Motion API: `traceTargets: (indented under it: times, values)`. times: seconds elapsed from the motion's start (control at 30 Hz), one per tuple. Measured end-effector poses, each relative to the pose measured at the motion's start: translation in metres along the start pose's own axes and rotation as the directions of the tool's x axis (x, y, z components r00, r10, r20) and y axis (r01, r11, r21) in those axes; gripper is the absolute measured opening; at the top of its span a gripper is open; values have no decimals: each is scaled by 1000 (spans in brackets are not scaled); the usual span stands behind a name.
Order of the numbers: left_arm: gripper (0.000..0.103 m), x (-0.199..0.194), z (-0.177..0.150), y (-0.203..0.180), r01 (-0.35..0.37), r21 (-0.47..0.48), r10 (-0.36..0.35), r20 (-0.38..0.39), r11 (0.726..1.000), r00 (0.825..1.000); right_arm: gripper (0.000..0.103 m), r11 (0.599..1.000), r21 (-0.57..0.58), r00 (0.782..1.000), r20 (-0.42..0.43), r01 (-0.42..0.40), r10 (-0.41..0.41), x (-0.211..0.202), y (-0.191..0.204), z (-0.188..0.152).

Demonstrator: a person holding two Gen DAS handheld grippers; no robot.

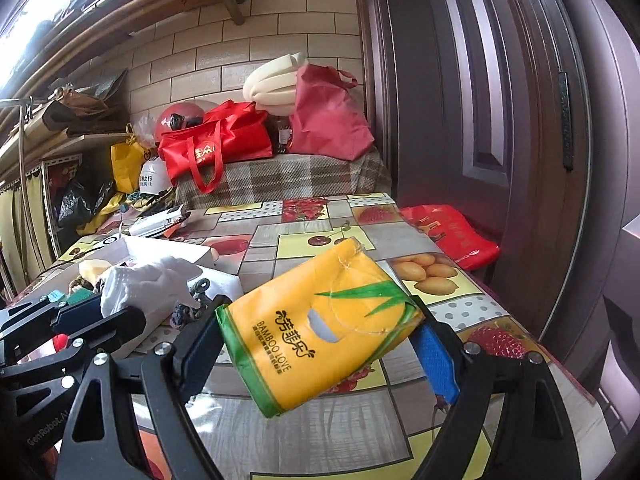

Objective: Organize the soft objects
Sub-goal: 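Carry the tissue pack in the right tool while the left tool carries the white sock over the box, then open both tools to drop the tissue pack and white sock into the box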

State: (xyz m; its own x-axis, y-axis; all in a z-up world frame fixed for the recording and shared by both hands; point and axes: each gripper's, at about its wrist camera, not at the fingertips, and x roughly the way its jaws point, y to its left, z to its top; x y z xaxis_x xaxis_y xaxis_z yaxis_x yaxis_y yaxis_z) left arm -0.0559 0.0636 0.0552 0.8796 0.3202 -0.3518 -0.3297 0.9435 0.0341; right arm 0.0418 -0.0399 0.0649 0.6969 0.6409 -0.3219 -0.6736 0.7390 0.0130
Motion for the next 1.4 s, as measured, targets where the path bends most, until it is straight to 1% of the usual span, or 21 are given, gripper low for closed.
traceTargets:
  times: [0.1, 0.27, 0.4, 0.47, 0.53, 0.6, 0.67, 0.73, 0.8, 0.83, 0.9, 1.0, 1.1, 1.23, 1.33, 1.4]
  values:
    - [25, -4, -3, 5, -14, 14, 14, -1, 1000, 1000, 86, 1000, 5, 1000, -4, -8, 8, -3, 2, -1]
    - [25, -20, -10, 26, -76, 30, 75, 12, 997, 997, 86, 999, -12, 999, -7, -48, 48, -3, 19, -2]
    - [25, -32, -17, 55, -125, 11, 125, 13, 992, 992, 86, 992, -81, 995, -10, -101, 100, -1, 50, -3]
    - [25, -37, -21, 73, -158, -4, 158, 9, 987, 987, 86, 985, -121, 992, -11, -123, 123, 0, 66, -3]
    - [25, -40, -23, 91, -189, -24, 189, 4, 982, 982, 86, 975, -148, 987, -15, -163, 163, 2, 83, -3]
    - [26, -44, -26, 111, -230, -52, 230, 2, 972, 973, 86, 966, -170, 981, -19, -193, 193, 4, 98, -2]
    - [26, -46, -29, 135, -288, -91, 288, -12, 953, 957, 86, 956, -185, 974, -18, -226, 227, 6, 114, -3]
    - [26, -42, -30, 163, -349, -146, 345, -52, 926, 937, 86, 944, -204, 966, -23, -258, 259, 9, 132, -3]
    - [26, -38, -33, 181, -391, -177, 380, -90, 903, 920, 86, 931, -218, 956, -39, -292, 291, 15, 151, -3]
    - [26, -34, -34, 193, -416, -199, 400, -117, 888, 909, 86, 926, -224, 952, -51, -305, 301, 20, 158, -2]
    - [26, -29, -37, 208, -441, -232, 414, -157, 867, 896, 86, 915, -228, 943, -82, -334, 324, 32, 173, 0]
    - [26, -25, -43, 224, -455, -273, 409, -211, 848, 888, 86, 911, -217, 935, -135, -350, 328, 54, 187, 3]
    - [26, -19, -44, 229, -459, -285, 402, -236, 842, 885, 86, 918, -188, 932, -174, -350, 319, 71, 192, 5]
    - [26, -13, -41, 230, -462, -282, 399, -253, 841, 881, 86, 924, -158, 922, -238, -348, 307, 91, 195, 6]
    - [26, -11, -41, 231, -463, -282, 395, -264, 840, 880, 88, 919, -174, 915, -267, -353, 301, 94, 202, 3]
    - [26, -13, -41, 232, -467, -287, 401, -261, 837, 878, 89, 914, -200, 917, -269, -353, 295, 92, 206, 2]
